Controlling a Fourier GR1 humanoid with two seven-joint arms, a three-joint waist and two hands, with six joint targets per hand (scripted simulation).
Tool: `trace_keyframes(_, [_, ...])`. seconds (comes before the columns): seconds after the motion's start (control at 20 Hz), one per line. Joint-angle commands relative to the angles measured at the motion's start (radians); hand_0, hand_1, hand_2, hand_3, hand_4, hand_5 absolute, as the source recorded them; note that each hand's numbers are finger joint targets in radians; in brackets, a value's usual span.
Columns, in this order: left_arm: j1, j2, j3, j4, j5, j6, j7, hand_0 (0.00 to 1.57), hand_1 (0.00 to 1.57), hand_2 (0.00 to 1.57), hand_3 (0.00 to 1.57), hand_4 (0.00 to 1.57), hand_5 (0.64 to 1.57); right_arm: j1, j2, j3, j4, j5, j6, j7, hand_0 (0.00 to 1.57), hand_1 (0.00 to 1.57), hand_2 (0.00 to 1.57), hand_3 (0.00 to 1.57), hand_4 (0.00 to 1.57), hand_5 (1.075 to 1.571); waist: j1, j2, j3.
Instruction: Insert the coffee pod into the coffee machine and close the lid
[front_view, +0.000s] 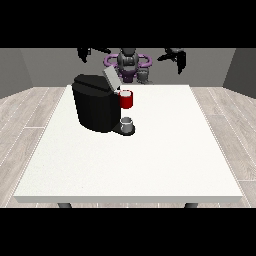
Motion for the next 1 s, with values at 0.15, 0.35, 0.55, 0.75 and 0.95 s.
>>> trace_keyframes(0.15, [0.039,-0.007,-0.126,-0.164,0.079,0.039,0.058,0.00,0.00,0.00,0.00,0.38,1.571,-0.094,-0.019,-0.082,0.116,-0.074,0.015,0.003,0.00,0.00,0.00,0.00,0.08,1.571,0.068,0.086,0.0005])
trace_keyframes(0.35, [0.123,-0.007,-0.106,-0.206,0.061,0.065,-0.029,0.00,0.00,0.00,0.00,0.35,1.571,-0.163,-0.031,-0.107,0.104,-0.138,0.049,0.062,0.00,0.00,0.00,0.00,0.10,1.571,0.023,0.151,0.0000])
trace_keyframes(0.55, [0.141,-0.007,-0.148,-0.338,0.130,0.079,0.103,0.00,0.00,0.00,0.00,0.26,1.571,-0.161,-0.003,-0.078,0.156,-0.130,0.051,0.019,0.00,0.00,0.00,0.00,0.07,1.571,0.014,0.163,0.0001])
trace_keyframes(0.75, [0.126,0.001,-0.142,-0.423,0.124,0.071,0.145,0.00,0.00,0.00,0.00,0.35,1.571,-0.282,-0.067,-0.091,0.190,-0.119,0.039,0.105,0.00,0.00,0.00,0.00,0.00,1.571,0.034,0.202,0.0000])
trace_keyframes(0.95, [0.177,0.036,-0.131,-0.426,0.142,0.042,0.061,0.00,0.00,0.00,0.00,0.36,1.571,-0.262,0.036,-0.014,0.176,-0.080,0.008,0.010,0.00,0.00,0.00,0.00,0.00,1.571,0.008,0.261,-0.0001])
